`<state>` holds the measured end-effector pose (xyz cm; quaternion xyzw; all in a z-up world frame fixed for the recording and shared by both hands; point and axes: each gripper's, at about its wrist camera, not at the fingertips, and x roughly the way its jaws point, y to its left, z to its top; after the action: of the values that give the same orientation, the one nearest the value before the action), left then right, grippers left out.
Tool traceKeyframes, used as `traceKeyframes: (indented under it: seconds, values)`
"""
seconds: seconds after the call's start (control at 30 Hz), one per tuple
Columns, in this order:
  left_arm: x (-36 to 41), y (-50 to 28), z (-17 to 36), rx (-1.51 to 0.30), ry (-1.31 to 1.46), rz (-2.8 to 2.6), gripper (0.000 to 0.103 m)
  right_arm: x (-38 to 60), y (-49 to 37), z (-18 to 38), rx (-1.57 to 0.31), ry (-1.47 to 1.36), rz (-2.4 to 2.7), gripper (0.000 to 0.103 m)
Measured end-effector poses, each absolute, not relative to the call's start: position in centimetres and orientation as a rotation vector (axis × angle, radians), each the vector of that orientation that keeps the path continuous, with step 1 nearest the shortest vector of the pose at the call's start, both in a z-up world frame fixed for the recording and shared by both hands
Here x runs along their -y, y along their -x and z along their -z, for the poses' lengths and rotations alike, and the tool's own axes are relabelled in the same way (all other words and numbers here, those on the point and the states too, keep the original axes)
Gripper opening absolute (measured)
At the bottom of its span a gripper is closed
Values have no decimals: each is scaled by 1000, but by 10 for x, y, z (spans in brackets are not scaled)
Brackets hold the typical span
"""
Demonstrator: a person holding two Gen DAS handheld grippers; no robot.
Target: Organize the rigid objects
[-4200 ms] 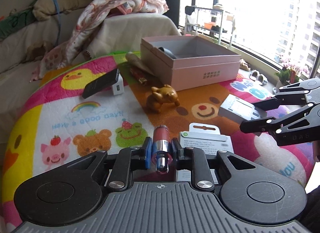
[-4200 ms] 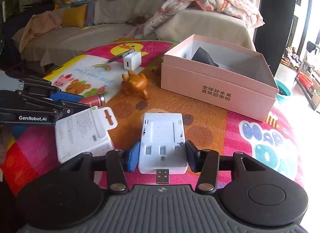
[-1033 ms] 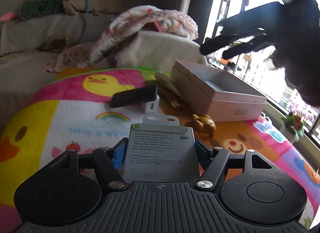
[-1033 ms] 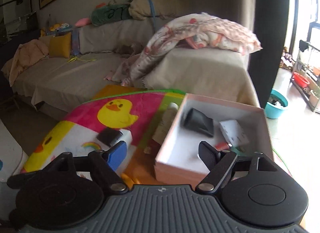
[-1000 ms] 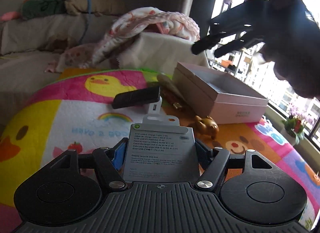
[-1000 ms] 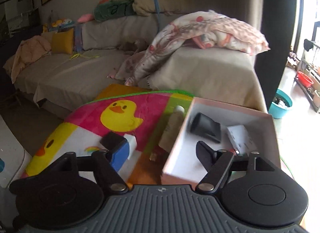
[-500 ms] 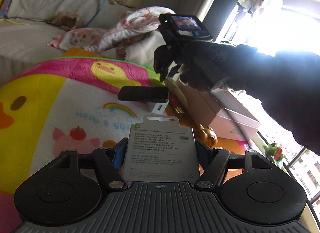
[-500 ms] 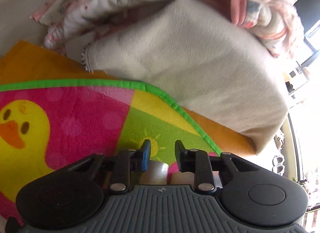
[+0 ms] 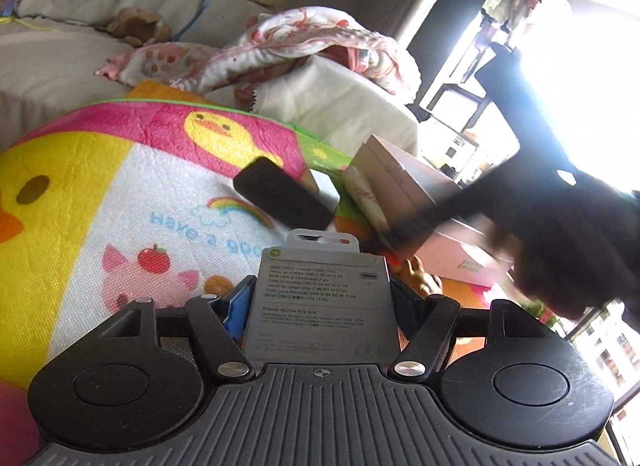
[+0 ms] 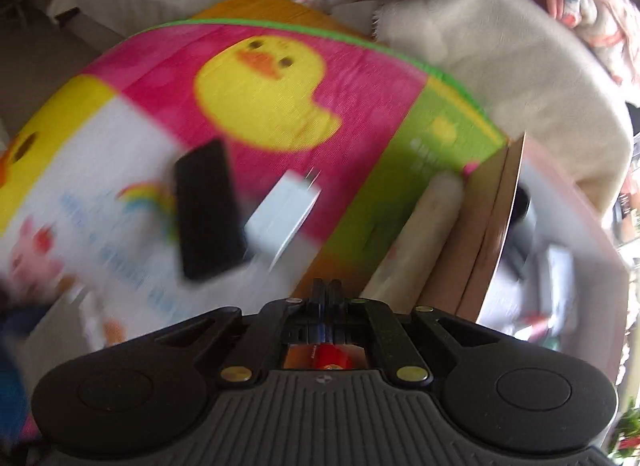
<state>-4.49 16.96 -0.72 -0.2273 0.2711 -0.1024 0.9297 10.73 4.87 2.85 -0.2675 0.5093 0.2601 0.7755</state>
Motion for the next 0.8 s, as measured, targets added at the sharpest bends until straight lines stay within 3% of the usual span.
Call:
traceKeyframes:
  seconds: [0.1,0.2,0.33,0.53,0.6,0.8]
  values:
    - [-169,44,7,-556,462,206,74,-30,-85,-39,-1141,564,-612,2]
    - [-169,44,8,-558,466,205,74,-20,-79,-66,-1055,506,-604,4]
    - [-170,44,8,-557,468,205,74,-28,-114,-86,-979,437,-511,19]
    - [-173,45,8,-551,488,204,74,-68,-199,-47,-998,521,-298,24]
    - [-175,45,8,-549,496,204,74,-76,-217,-31,-1008,562,-241,31]
    - [-175,45,8,-544,506,208,74,-80,-204,-21,-1007,645,-301,32]
